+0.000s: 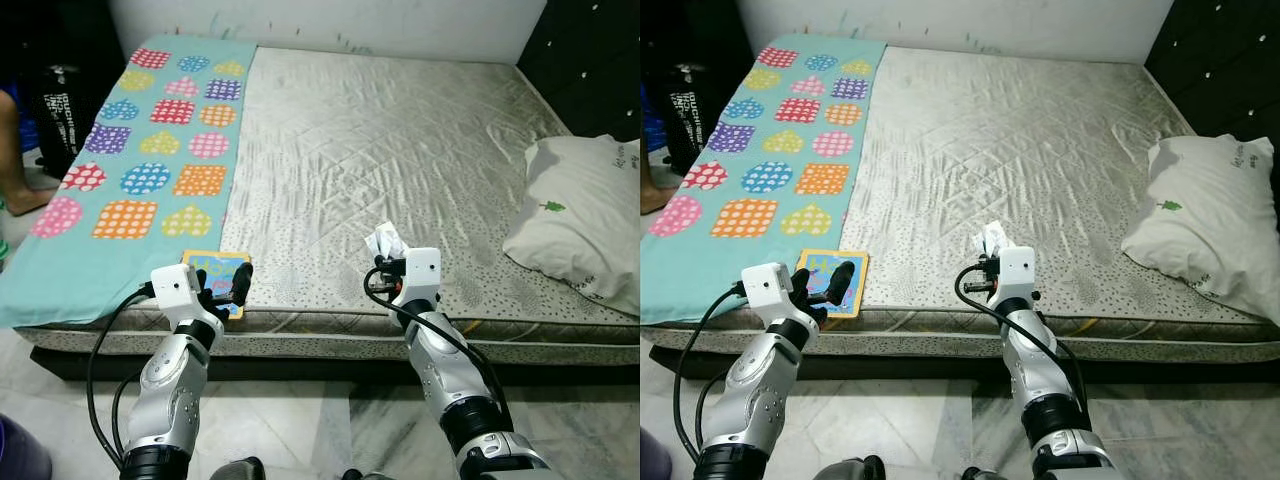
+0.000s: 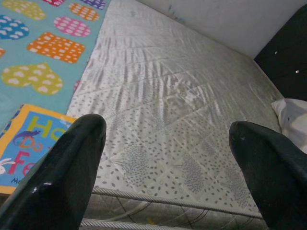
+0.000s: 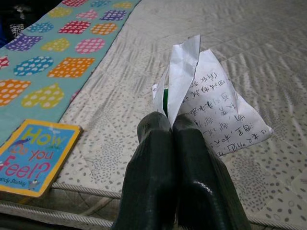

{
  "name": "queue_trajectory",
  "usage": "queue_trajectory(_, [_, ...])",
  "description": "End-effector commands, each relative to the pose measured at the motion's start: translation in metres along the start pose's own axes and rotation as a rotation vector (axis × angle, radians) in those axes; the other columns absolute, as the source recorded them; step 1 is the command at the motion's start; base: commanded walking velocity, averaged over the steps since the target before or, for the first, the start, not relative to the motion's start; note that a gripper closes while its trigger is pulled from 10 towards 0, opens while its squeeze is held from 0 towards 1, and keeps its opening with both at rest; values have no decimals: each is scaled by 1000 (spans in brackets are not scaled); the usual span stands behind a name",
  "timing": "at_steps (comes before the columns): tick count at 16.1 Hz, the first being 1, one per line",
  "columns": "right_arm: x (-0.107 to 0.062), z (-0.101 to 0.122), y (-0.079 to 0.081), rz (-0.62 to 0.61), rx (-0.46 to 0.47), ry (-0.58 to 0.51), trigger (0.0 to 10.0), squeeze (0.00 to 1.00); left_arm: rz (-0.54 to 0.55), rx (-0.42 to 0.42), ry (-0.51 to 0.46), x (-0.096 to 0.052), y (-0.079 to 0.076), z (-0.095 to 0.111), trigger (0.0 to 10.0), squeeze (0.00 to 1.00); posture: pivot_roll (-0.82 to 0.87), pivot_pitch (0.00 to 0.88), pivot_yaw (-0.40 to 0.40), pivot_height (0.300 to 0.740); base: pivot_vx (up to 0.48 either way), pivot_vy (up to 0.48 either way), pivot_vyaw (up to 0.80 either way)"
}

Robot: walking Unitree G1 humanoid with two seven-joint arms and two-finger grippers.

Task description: Clean up the room

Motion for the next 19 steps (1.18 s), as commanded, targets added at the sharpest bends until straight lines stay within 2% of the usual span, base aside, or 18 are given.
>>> queue_trajectory(1, [0,0,-3,-4,3,4,10000,0,-10,2,-5,-1,-1,1,10000,0,61,138,-59,740,281,0,0])
queue_trajectory(19, [2,0,-2,-8,12,8,10000,0,-13,4,1,-1,0,2,10000,0,66,142,-56,740,288,0,0])
Point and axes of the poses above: a point about 5 cm out from each wrist's last joint towards the gripper, its own x axis pointing out of the wrist towards the gripper, its own z axis along the axis of the wrist's last joint, y = z × x, the point moved 2 cm from there along x, pointing out of the wrist towards the gripper, and after that the axes turned 4 degrees about -x, right-handed, at the moved point
